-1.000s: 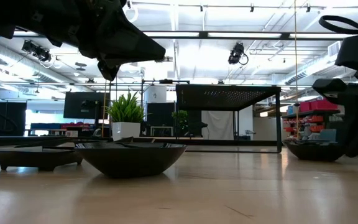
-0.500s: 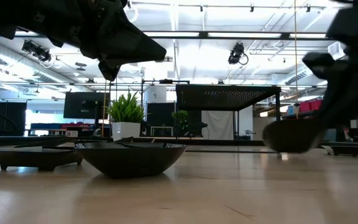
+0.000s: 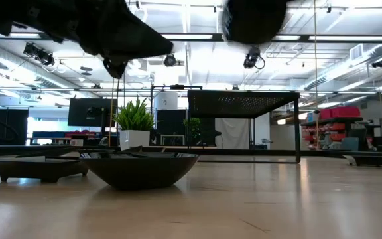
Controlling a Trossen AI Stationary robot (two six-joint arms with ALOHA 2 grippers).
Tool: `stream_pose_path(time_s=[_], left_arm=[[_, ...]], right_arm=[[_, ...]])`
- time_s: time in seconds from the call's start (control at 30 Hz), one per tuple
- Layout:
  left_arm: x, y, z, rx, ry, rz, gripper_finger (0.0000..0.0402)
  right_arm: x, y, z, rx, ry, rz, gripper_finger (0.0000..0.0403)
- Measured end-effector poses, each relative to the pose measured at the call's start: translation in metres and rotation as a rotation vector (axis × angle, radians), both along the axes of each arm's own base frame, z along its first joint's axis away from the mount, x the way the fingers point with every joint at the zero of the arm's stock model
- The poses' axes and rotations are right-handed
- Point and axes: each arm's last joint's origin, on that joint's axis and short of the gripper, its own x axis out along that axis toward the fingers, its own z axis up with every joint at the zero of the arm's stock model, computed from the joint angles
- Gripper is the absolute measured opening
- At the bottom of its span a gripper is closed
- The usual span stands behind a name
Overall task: Pick & Place Mini shaped plates
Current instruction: Stack the leaf shaped plate on top of the leaf shaped plates on the shelf
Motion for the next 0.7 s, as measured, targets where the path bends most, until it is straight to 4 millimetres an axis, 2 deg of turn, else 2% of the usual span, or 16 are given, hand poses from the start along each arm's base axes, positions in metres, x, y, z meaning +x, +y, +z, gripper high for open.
stream_pose_path(time_s=[0.1,0.2,0.37,0.57,0.7], left_arm=[[-0.006,0.0,0.002,0.043,0.043,0.015,0.0014],[-0.011,0.001,0.003,0.079,0.076,0.058,0.0014],[-0.012,0.001,0.001,0.096,0.091,0.069,0.0014],[-0.013,0.001,0.0,0.103,0.102,0.07,0.0014],[-0.012,0.002,0.0,0.104,0.105,0.073,0.0014]], right_arm=[[0.016,-0.009,0.031,-0.034,-0.074,-0.052,0.0015],[0.033,-0.028,0.058,-0.081,-0.127,-0.127,0.0015],[0.059,-0.083,0.093,-0.109,-0.181,-0.294,0.0015],[0.077,-0.156,0.117,0.007,-0.229,-0.472,0.0015],[0.091,-0.198,0.115,0.072,-0.171,-0.577,0.0015]])
